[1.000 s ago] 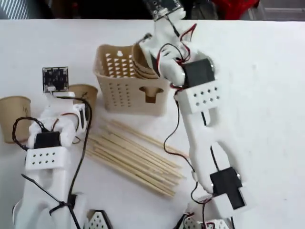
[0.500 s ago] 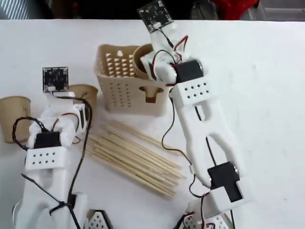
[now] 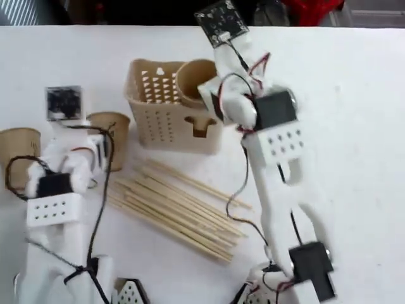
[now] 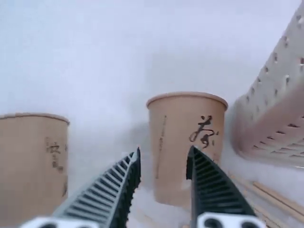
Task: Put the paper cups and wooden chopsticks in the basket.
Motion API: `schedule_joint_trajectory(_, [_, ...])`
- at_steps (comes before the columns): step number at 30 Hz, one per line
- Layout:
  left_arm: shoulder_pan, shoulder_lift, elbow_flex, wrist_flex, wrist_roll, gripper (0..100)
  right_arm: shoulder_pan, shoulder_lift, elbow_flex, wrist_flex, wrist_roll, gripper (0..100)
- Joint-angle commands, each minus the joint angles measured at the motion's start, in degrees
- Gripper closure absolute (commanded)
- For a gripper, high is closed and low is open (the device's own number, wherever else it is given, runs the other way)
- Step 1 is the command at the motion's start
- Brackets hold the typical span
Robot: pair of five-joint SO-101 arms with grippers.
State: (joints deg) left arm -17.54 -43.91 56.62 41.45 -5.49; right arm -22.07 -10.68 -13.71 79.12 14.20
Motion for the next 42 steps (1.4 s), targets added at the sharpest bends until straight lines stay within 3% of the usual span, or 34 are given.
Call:
schedule_joint_trajectory(1, [-8.22, -1.1, -17.32, 14.24, -4.66, 83, 2.24, -5.93, -2.46, 5.67, 0.0, 87.7])
schedule_joint_trajectory(4, [-14.11, -1.01, -26.64, 19.87, -11.87, 83, 5.14, -8.22, -2.2, 10.59, 2.02, 99.0])
schedule_joint_trajectory(9, [-22.9, 4.53, -34.46, 21.1, -20.04, 83, 12.79, -9.1, 9.76, 15.52, 12.04, 98.4])
schedule_joint_trajectory(13, [-28.53, 19.56, -43.16, 23.12, -21.98, 83, 21.58, -9.19, 26.81, 5.76, 12.92, 98.1])
schedule_joint_trajectory(16, [-29.41, 33.98, -55.91, 31.56, -21.89, 83, 26.33, -9.19, 37.89, -3.82, 13.01, 98.1])
schedule_joint_trajectory(18, [-29.49, 43.65, -67.52, 38.51, -20.84, 80, 27.82, -9.19, 42.73, -6.99, 13.01, 98.1])
schedule_joint_trajectory(21, [-29.58, 57.63, -87.56, 51.16, -13.19, 74, 28.79, -9.19, 46.95, -7.78, 11.6, 97.8])
schedule_joint_trajectory(23, [-29.41, 66.42, -101.71, 59.16, -8.7, 72, 28.88, -9.19, 48.79, -7.69, 6.68, 97.8])
schedule_joint_trajectory(25, [-29.58, 74.15, -113.85, 61.19, -4.75, 72, 29.05, -9.19, 50.02, -7.69, 1.67, 97.8])
schedule_joint_trajectory(28, [-31.08, 83.38, -126.95, 60.92, -0.44, 71, 28.97, -9.19, 52.66, -8.04, 0.26, 97.8])
schedule_joint_trajectory(34, [-31.25, 94.2, -135.21, 60.48, 1.49, 72, 29.23, -11.21, 61.36, -17.71, -5.45, 98.1])
schedule_joint_trajectory(42, [-30.11, 98.33, -135.47, 59.16, 2.64, 72, 29.58, -26.07, 74.37, -24.04, -5.36, 97.8])
